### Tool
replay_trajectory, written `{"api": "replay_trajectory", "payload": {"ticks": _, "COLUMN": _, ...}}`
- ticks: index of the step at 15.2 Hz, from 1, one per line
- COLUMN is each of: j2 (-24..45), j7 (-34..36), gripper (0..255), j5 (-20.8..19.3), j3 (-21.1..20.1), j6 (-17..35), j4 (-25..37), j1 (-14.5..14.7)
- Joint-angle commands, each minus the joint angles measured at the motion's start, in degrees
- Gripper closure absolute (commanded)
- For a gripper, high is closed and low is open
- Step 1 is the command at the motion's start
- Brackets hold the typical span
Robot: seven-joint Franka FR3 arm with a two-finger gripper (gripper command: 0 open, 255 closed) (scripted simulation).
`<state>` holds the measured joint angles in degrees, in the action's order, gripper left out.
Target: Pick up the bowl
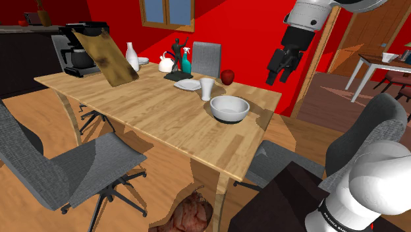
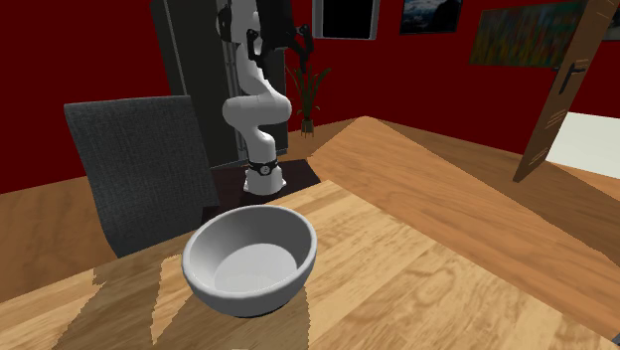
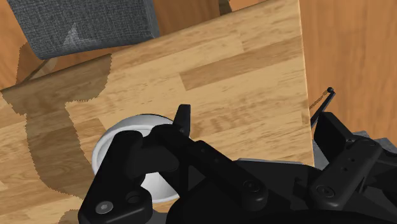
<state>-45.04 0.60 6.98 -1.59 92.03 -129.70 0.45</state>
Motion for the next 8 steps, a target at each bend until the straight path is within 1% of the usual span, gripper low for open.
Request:
{"api": "replay_trajectory", "payload": {"ticks": 1, "j2": 0.0, "j7": 0.0, "gripper": 0, "j5": 0.0, "j3": 0.0, "j6": 0.0, "j4": 0.0, "j1": 0.0}}
{"api": "replay_trajectory", "payload": {"ticks": 8, "j2": 10.7, "j7": -6.1, "gripper": 0, "j5": -1.9, "j3": 4.7, "j6": 8.3, "j4": 0.5, "j1": -1.4}}
